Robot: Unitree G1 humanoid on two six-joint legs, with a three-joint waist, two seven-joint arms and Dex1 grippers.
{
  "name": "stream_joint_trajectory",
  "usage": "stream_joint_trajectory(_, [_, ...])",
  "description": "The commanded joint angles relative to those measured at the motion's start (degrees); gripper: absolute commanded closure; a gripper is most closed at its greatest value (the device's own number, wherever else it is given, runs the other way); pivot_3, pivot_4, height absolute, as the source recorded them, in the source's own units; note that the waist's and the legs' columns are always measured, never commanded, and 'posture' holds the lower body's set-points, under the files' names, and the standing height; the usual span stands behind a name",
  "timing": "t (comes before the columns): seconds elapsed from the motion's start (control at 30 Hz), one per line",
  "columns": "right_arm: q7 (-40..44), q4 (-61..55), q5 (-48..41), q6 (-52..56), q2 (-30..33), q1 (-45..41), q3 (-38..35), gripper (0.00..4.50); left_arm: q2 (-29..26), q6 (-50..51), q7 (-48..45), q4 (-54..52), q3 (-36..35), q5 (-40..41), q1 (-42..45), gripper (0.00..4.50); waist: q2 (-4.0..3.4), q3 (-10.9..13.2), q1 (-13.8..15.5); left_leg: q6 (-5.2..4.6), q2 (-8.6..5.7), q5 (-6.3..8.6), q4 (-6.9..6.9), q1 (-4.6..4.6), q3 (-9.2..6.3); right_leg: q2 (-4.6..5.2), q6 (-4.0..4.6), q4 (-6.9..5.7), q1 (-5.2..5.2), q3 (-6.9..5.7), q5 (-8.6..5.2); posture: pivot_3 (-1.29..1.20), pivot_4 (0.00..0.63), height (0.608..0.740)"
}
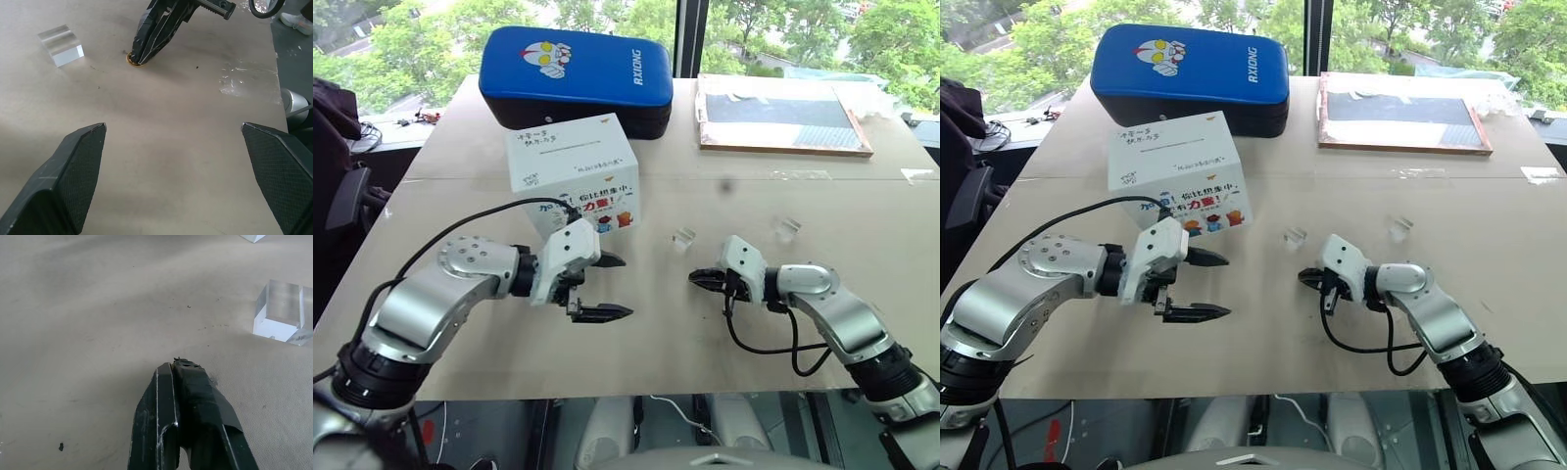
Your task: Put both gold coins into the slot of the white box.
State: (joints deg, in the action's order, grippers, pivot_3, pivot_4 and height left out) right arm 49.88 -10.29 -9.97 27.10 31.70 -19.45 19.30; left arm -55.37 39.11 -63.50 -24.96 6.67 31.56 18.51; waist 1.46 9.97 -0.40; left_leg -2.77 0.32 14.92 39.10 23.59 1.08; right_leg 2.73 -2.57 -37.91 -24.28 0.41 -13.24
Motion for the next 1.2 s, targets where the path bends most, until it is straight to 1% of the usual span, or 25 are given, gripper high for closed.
stream_joint_trajectory(0.03, [0.6,1.5,1.3,2.2,1.4,1.6,0.8,4.43,0.7,-1.5,-0.3,-1.3,-0.5,-0.5,0.0,0.0,0.0,0.0,0.0,0.0,0.0,0.0,0.0,-0.02,0.0,0.0,0.0,0.0,0.03,0.0,0.0,0.0,0.15,0.74])
stream_joint_trajectory(0.13, [0.4,1.5,1.2,1.6,1.4,1.6,0.1,4.43,1.0,-2.0,-0.4,-0.8,-0.5,-0.9,-0.5,0.0,0.0,0.0,0.0,0.0,0.0,0.0,0.0,-0.09,-0.03,0.0,0.0,0.01,0.11,-0.03,0.0,0.0,0.15,0.74])
stream_joint_trajectory(0.17, [1.6,0.7,1.0,3.3,2.6,1.6,0.7,4.43,1.1,-2.0,-0.3,-0.8,-0.6,-1.0,-0.5,0.0,0.0,0.0,0.0,0.0,0.0,0.0,0.0,-0.09,-0.04,0.0,0.0,0.01,0.11,-0.04,0.0,0.0,0.15,0.74])
stream_joint_trajectory(0.2, [2.9,-0.1,0.8,4.9,3.8,1.6,1.3,4.2,1.2,-2.0,-0.3,-0.8,-0.6,-1.0,-0.6,0.0,-0.01,0.0,0.1,0.0,0.0,0.0,0.0,-0.1,-0.04,0.01,0.0,0.01,0.12,-0.05,0.0,0.0,0.15,0.74])
stream_joint_trajectory(0.23, [3.6,-0.8,0.9,5.8,4.8,1.7,1.7,3.9,1.4,-2.0,-0.3,-0.8,-0.6,-1.1,-0.6,0.0,-0.01,0.0,0.2,0.0,-0.01,0.0,0.0,-0.1,-0.04,0.02,0.0,0.01,0.12,-0.05,0.0,0.0,0.15,0.74])
stream_joint_trajectory(0.3, [1.4,-0.7,2.6,6.2,4.8,1.5,1.6,3.14,1.5,-2.2,-0.3,-0.7,-0.7,-1.3,-0.7,0.0,0.05,0.0,0.2,-0.01,-0.01,0.0,0.01,-0.11,-0.07,0.04,0.0,0.05,0.16,-0.08,0.0,0.0,0.15,0.74])
stream_joint_trajectory(0.37, [-0.3,-0.4,3.0,6.7,3.9,1.0,1.3,2.14,1.6,-2.4,-0.3,-0.6,-0.7,-1.4,-0.9,0.0,0.05,0.0,0.1,-0.01,0.0,0.0,0.01,-0.24,-0.06,0.04,0.01,0.05,0.28,-0.08,-0.01,0.0,0.15,0.74])
stream_joint_trajectory(0.4, [-0.6,-0.3,2.7,7.3,3.5,0.8,1.0,1.52,1.7,-2.4,-0.3,-0.6,-0.6,-1.4,-0.8,0.0,0.05,0.0,0.0,-0.01,0.0,0.01,0.0,-0.4,-0.06,0.04,0.02,0.05,0.46,-0.07,-0.02,0.0,0.15,0.74])
stream_joint_trajectory(0.43, [-1.0,-0.3,2.2,8.1,2.9,0.6,0.6,1.13,1.9,-2.4,-0.3,-0.6,-0.5,-1.5,-0.8,0.0,0.05,0.0,0.0,-0.01,0.01,0.01,-0.03,-0.66,-0.01,0.05,0.14,0.05,0.67,-0.05,-0.1,0.0,0.15,0.74])
stream_joint_trajectory(0.63, [-3.2,-1.5,-0.3,13.6,-0.8,-0.4,-1.1,1.13,2.5,-2.8,-0.2,-0.2,-0.2,-1.8,-0.6,0.0,0.09,-0.1,-0.2,-0.01,0.04,-0.02,0.02,-0.84,0.06,0.06,0.27,-0.02,0.73,0.04,-0.03,0.0,0.15,0.74])
stream_joint_trajectory(0.8, [-5.9,-0.4,-0.4,13.0,-3.7,-2.9,-3.2,1.13,3.0,-2.9,0.0,-0.4,-0.6,-2.0,-1.0,0.0,0.06,0.0,-0.5,-0.01,0.09,-0.02,0.02,-0.85,0.11,0.03,0.28,-0.05,0.69,0.12,0.0,0.0,0.15,0.74])
stream_joint_trajectory(1.03, [-6.3,1.2,-0.7,10.0,-4.5,-4.7,-3.6,1.13,3.5,-2.7,0.6,-0.6,-1.8,-1.5,-1.7,0.0,0.03,0.0,-0.2,-0.01,0.06,-0.01,-0.02,-0.69,0.12,0.06,0.26,0.02,0.61,0.09,0.01,0.0,0.15,0.74])
stream_joint_trajectory(1.2, [-1.4,-1.5,-3.2,8.7,-2.1,-4.9,-4.1,1.13,4.0,-2.0,1.1,-0.8,-3.6,-0.2,-1.9,0.0,0.01,0.0,-0.2,-0.02,0.05,0.01,-0.1,-0.65,0.12,0.08,0.18,0.1,0.58,0.07,0.04,0.0,0.15,0.74])
